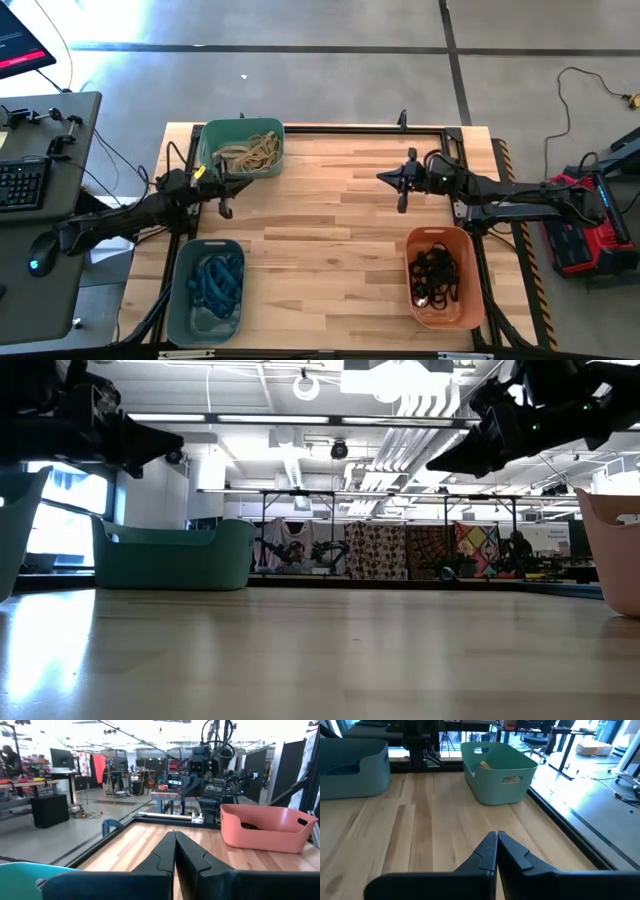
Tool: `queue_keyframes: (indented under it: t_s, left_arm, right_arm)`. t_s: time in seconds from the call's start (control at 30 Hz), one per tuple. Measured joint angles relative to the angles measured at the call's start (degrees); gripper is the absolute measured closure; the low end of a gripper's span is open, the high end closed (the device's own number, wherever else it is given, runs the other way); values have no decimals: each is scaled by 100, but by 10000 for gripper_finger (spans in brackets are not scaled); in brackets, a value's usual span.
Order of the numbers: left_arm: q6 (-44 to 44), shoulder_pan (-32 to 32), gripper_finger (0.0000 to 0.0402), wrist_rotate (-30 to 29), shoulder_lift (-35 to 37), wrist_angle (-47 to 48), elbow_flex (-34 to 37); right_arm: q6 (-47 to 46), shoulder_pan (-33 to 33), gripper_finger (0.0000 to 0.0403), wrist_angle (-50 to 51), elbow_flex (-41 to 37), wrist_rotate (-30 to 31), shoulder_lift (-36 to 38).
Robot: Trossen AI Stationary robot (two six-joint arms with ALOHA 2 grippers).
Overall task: Sort rubber bands into baskets
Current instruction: Return to Home Position
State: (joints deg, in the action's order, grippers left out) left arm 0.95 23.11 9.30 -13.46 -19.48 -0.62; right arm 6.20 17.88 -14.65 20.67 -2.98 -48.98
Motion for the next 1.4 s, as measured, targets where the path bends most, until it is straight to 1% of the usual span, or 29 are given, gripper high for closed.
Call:
queue_keyframes:
  t_s: [0.07, 0.1, 0.3, 0.37, 0.43, 0.5, 0.57, 0.63, 0.83, 0.9, 0.97, 1.0, 1.07, 1.23, 1.4]
  left_arm:
    - [-44, 20, 401, -63, 327, 303, 0]
    - [-55, 20, 401, -103, 478, 448, 0]
    - [-63, 20, 401, -252, 1327, 1184, 0]
    - [-61, 20, 401, -299, 1322, 1232, -12]
    - [-62, 18, 401, -382, 1325, 1281, -8]
    - [1, 18, 401, -439, 1330, 1464, -13]
    - [47, 18, 401, -442, 1325, 1596, -7]
    - [43, 18, 401, -462, 1330, 1570, -7]
    - [-59, 18, 401, -793, 1330, 1528, -11]
    - [-111, 18, 401, -897, 1326, 1538, -11]
    - [-153, 18, 401, -1006, 1327, 1560, -11]
    - [-157, 18, 401, -1040, 1327, 1604, -11]
    - [-156, 20, 401, -1026, 1327, 1683, -11]
    - [-295, 18, 401, -1003, 1325, 1972, -47]
    - [-417, 20, 401, -1080, 1327, 2025, -114]
  right_arm:
    - [-10, -43, 403, 111, -26, 98, 199]
    - [9, -73, 403, 1, -120, 121, 309]
    - [-321, -114, 403, -1344, -1408, 169, 1127]
    - [-451, -114, 403, -1564, -1725, 172, 1448]
    - [-474, -128, 403, -1554, -1944, 190, 1823]
    - [-478, -153, 403, -1259, -2005, 294, 2218]
    - [-490, -203, 403, -611, -1970, 424, 2614]
    - [-514, -266, 403, -113, -1954, 535, 3021]
    - [-511, -503, 403, 1359, -1952, 979, 4449]
    - [-372, -560, 403, 1494, -1927, 1021, 4866]
    - [-159, -613, 403, 1510, -1855, 1118, 4896]
    - [-135, -632, 403, 1684, -1840, 1290, 4879]
    - [-138, -632, 403, 1749, -1823, 1425, 4816]
    - [-166, -641, 403, 1749, -1825, 1396, 4882]
    - [-145, -630, 403, 1744, -1825, 1396, 4854]
